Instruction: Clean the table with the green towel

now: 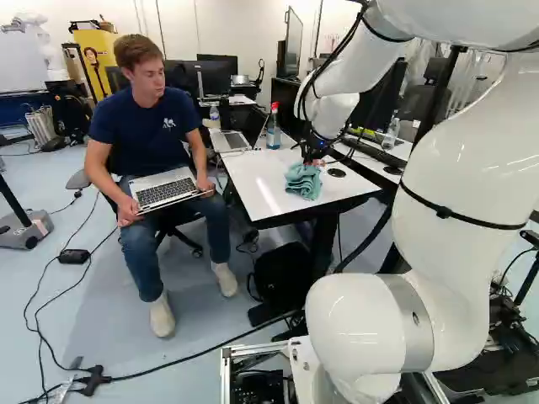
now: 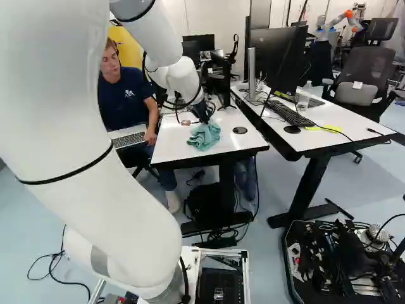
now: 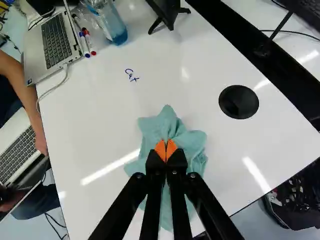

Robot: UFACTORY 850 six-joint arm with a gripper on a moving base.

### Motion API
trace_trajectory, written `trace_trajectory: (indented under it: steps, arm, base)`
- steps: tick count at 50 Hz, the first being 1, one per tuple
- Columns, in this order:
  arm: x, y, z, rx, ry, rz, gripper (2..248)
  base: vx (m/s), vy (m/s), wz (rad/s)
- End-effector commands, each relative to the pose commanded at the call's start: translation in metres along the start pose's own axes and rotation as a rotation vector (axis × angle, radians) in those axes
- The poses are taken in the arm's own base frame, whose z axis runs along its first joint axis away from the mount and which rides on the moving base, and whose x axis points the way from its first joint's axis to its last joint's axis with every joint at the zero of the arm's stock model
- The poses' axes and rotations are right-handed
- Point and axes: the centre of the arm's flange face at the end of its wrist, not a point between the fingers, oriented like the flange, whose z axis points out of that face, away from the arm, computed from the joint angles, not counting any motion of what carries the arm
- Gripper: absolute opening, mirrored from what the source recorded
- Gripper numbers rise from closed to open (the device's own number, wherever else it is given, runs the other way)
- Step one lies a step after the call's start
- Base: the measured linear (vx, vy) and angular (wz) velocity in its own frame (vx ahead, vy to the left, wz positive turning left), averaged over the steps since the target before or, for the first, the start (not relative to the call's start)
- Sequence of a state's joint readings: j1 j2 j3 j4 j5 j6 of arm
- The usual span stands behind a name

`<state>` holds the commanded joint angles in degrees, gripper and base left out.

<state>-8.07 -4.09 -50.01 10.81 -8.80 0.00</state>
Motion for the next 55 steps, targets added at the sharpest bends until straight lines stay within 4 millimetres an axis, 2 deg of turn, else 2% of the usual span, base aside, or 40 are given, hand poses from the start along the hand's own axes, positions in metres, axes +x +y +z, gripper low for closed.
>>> trace_trajectory:
  steps: [29, 55]
  arm:
    - [0.04, -0.018, 0.034, 0.014, 0.011, -0.016, 22]
    - [0.073, -0.045, 0.065, 0.039, 0.026, -0.043, 22]
  base:
    - [0.0, 0.0, 0.0]
    - [0.0, 0.0, 0.0]
